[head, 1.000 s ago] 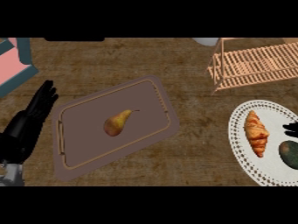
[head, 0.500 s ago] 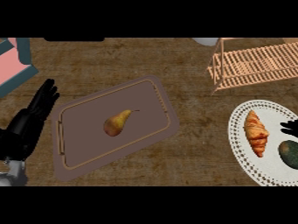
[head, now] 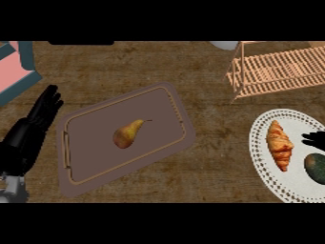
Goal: Pick the squash from the placemat and place it in the tiered shelf
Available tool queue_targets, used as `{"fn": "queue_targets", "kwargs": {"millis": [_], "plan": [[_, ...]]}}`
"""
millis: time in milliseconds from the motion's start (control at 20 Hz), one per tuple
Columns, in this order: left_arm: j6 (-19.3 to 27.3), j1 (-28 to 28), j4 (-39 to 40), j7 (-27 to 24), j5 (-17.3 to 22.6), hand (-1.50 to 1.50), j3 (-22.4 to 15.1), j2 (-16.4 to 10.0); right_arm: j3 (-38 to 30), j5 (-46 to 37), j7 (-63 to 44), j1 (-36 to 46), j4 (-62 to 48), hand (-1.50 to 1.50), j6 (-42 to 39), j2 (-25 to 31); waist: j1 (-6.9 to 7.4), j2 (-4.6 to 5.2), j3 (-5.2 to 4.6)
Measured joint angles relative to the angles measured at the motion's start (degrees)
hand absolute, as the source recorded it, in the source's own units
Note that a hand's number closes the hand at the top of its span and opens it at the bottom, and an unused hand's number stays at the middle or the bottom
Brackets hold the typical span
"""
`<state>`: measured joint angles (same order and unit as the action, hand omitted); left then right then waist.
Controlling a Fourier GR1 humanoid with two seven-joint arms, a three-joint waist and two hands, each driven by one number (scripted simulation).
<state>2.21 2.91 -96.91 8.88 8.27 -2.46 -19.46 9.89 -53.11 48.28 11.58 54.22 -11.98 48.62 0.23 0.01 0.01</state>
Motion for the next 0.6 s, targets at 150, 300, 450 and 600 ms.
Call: {"fn": "queue_targets", "kwargs": {"millis": [150, 300, 450, 600], "plan": [[0.14, -0.20, 0.45, -0.77, -1.82, 0.00, -0.50, 1.62, -0.29, -2.72, 1.30, 0.98, -4.18, -1.50, 2.26, -1.75, 0.06, 0.03, 0.01], [-0.83, 0.50, 0.10, 0.53, -1.77, 0.00, 0.63, 1.94, -0.59, -5.12, 2.12, 2.87, -7.46, -1.50, 2.31, -3.17, 0.09, 0.04, 0.01], [-1.49, -0.45, -0.76, 0.11, -2.33, 0.00, 1.04, 2.56, -0.62, -7.42, 3.52, 5.35, -11.87, -1.50, 2.81, -4.56, 0.21, 0.05, 0.01], [-1.46, 0.44, -0.06, 0.41, -3.47, 0.00, 1.23, 3.64, -1.17, -8.92, 4.13, 5.54, -14.57, -1.50, 3.90, -5.81, 0.10, 0.05, 0.02]]}}
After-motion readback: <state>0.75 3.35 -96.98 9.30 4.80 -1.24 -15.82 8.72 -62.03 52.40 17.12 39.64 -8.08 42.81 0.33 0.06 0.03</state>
